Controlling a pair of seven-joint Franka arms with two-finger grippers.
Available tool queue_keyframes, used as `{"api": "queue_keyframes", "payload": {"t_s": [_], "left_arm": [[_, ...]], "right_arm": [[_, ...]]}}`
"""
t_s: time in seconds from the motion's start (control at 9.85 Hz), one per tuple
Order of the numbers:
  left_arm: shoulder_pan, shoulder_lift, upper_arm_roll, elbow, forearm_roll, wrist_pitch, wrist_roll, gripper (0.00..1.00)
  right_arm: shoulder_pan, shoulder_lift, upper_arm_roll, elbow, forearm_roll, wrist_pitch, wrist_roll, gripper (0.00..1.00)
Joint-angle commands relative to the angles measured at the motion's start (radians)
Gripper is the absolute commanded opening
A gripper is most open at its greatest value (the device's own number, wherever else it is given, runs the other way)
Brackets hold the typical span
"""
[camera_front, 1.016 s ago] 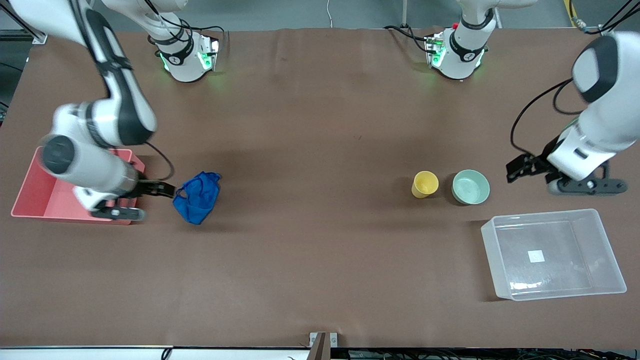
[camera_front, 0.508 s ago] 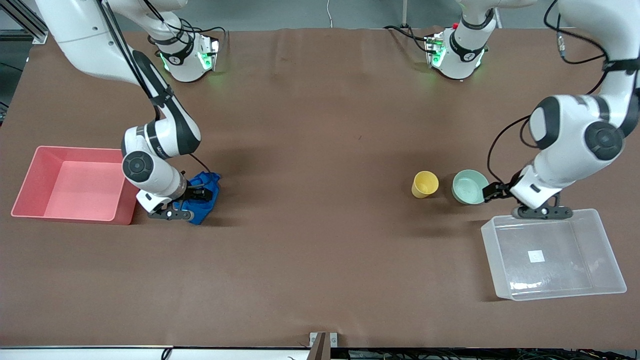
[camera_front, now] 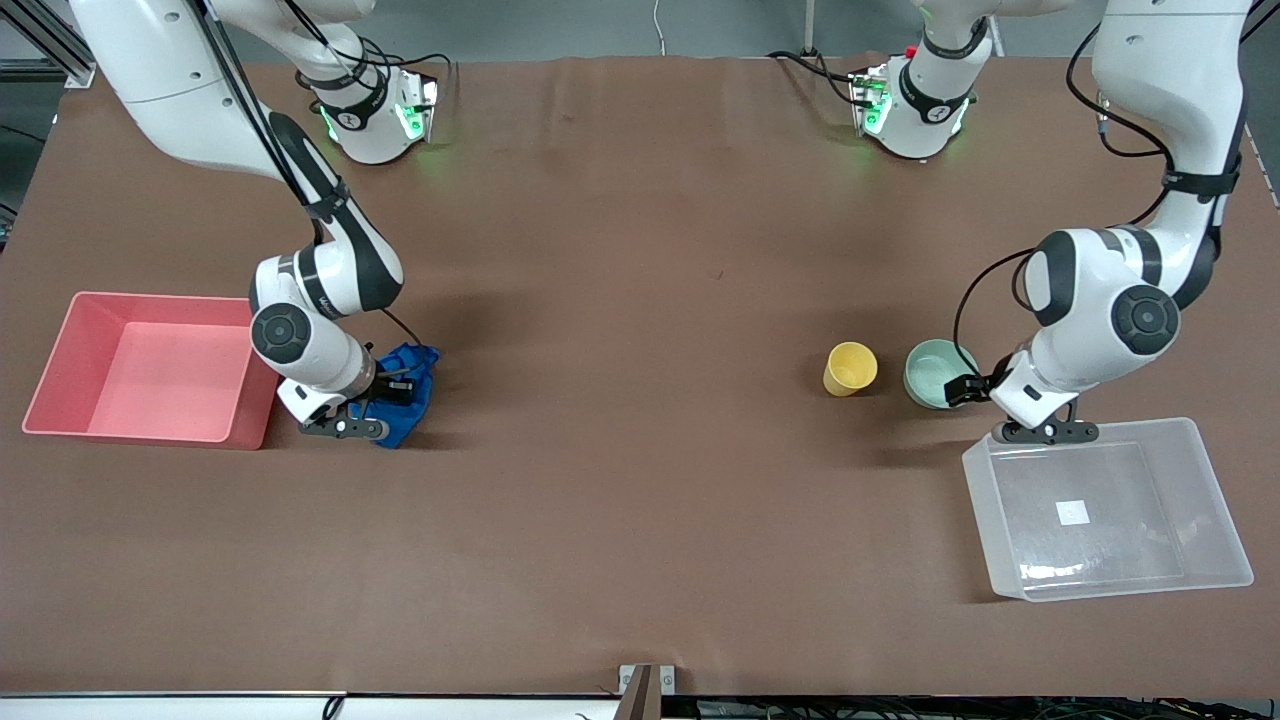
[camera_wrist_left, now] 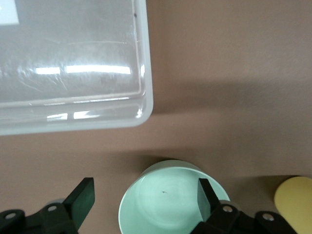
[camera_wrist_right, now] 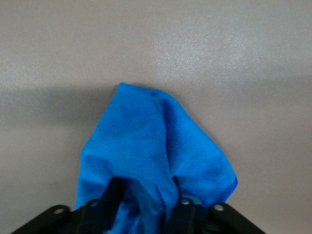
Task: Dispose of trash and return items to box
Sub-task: 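Lift the cloth with the right gripper while the left gripper grips the bowl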
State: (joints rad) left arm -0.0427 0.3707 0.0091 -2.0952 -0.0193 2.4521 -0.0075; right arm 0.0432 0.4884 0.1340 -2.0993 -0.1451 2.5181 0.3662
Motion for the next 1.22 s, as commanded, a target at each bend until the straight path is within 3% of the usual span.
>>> {"api": "queue_keyframes", "payload": {"t_s": [0.0,0.2,0.3,0.41,0.51,0.61,0.81,0.91,1.12], "left_arm": [[0.003,0.030,-0.005,-0.095,0.007,0.105,0.008,0.93],[0.003,0.037,-0.005,-0.115,0.007,0.122,0.009,0.88],[0.003,0.043,-0.005,-0.114,0.007,0.123,0.008,0.74],[0.004,0.053,-0.005,-0.114,0.006,0.133,0.009,0.32],[0.003,0.054,-0.005,-0.112,0.006,0.134,0.009,0.08],[0.003,0.053,-0.005,-0.112,0.006,0.136,0.009,0.03],[0.001,0.053,-0.005,-0.111,0.006,0.134,0.011,0.02],[0.001,0.050,-0.005,-0.111,0.006,0.134,0.011,0.02],[0.000,0.045,-0.005,-0.111,0.006,0.130,0.011,0.02]], "right_arm": [[-0.006,-0.013,0.016,-0.001,-0.028,-0.024,0.062,0.01],[-0.002,-0.083,0.039,0.083,-0.021,-0.236,0.092,0.01],[-0.005,-0.126,0.048,0.140,-0.019,-0.375,0.092,0.01],[-0.009,-0.198,0.047,0.172,-0.019,-0.480,0.083,0.01],[-0.017,-0.288,0.035,0.185,-0.019,-0.558,0.056,0.01],[-0.046,-0.350,0.003,0.185,-0.019,-0.618,-0.070,0.01],[-0.107,-0.381,-0.168,0.182,-0.018,-0.639,-0.447,0.01],[-0.109,-0.372,-0.260,0.174,-0.018,-0.612,-0.564,0.01],[-0.114,-0.319,-0.408,0.087,-0.018,-0.405,-0.775,0.01]]}}
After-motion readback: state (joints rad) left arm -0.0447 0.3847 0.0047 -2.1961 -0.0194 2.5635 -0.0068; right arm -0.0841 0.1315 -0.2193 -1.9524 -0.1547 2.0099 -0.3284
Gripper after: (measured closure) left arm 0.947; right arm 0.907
